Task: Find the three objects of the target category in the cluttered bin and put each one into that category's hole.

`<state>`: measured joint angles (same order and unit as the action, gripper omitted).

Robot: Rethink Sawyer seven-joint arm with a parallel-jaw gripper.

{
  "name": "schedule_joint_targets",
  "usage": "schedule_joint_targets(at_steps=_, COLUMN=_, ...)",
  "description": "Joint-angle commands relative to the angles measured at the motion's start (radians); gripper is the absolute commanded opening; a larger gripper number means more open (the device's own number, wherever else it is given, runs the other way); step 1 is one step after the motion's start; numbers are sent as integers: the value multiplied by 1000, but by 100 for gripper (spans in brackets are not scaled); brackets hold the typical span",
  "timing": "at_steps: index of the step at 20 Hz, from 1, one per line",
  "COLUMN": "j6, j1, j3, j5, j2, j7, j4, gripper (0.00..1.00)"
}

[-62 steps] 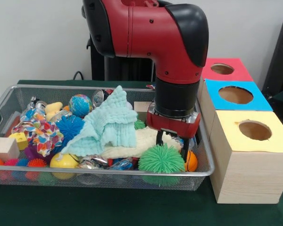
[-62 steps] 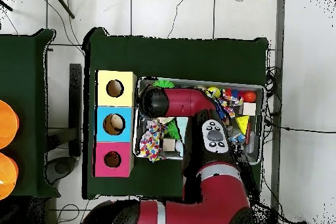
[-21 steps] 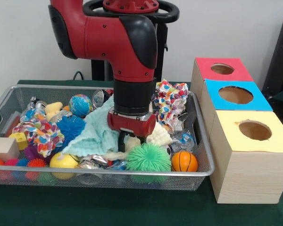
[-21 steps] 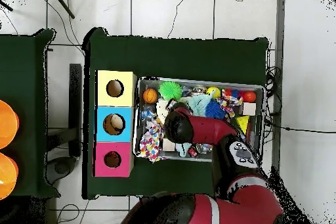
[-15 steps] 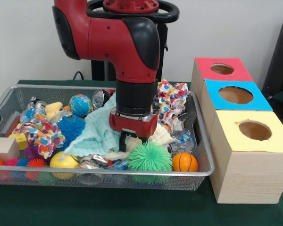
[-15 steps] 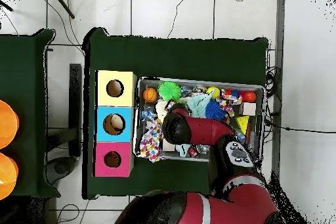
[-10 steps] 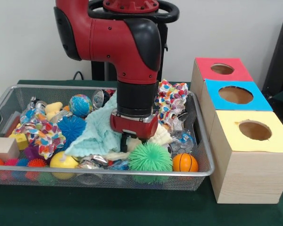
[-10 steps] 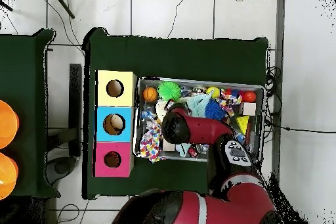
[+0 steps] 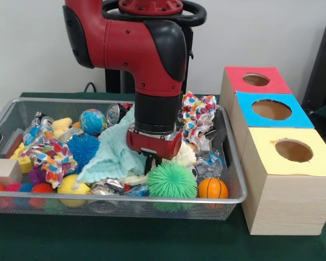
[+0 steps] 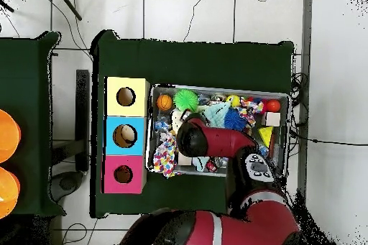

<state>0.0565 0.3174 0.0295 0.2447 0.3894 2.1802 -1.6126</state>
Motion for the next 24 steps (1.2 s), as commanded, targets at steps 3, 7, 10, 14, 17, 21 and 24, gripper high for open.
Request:
schedule_joint_targets(at_steps=3, j6=368, j1=-19, j3=46, j5=-74, j2=196, j7=33, j4=-56, gripper=0)
schedule_joint_targets(at_steps=7, j6=478, j1=-24, j3=39, j5=-76, j2=297, j7=12, j4=-61, gripper=0)
schedule_joint_targets(at_steps=10, j6=548, j1=-13, j3=53, j5=-78, j2=338, j7=-8, j4=-53, gripper=0)
schedule_joint_targets(at_steps=14, j6=645, j1=-16, j3=50, j5=-76, j2=399, j7=-23, j4=-29, gripper=0)
schedule_joint_targets(at_steps=17, j6=683, j1=-13, j3=51, j5=-72, j2=430, j7=-26, j4=-26, gripper=0)
schedule_joint_targets(at_steps=21, j6=655, j1=6, j3=66, j5=-61, j2=422, j7=-29, j4=-35, gripper=0)
schedule_joint_targets(at_steps=24, j6=568, j1=42, j3=87, j5=-40, j2=373, j7=-43, j4=-40, gripper=0)
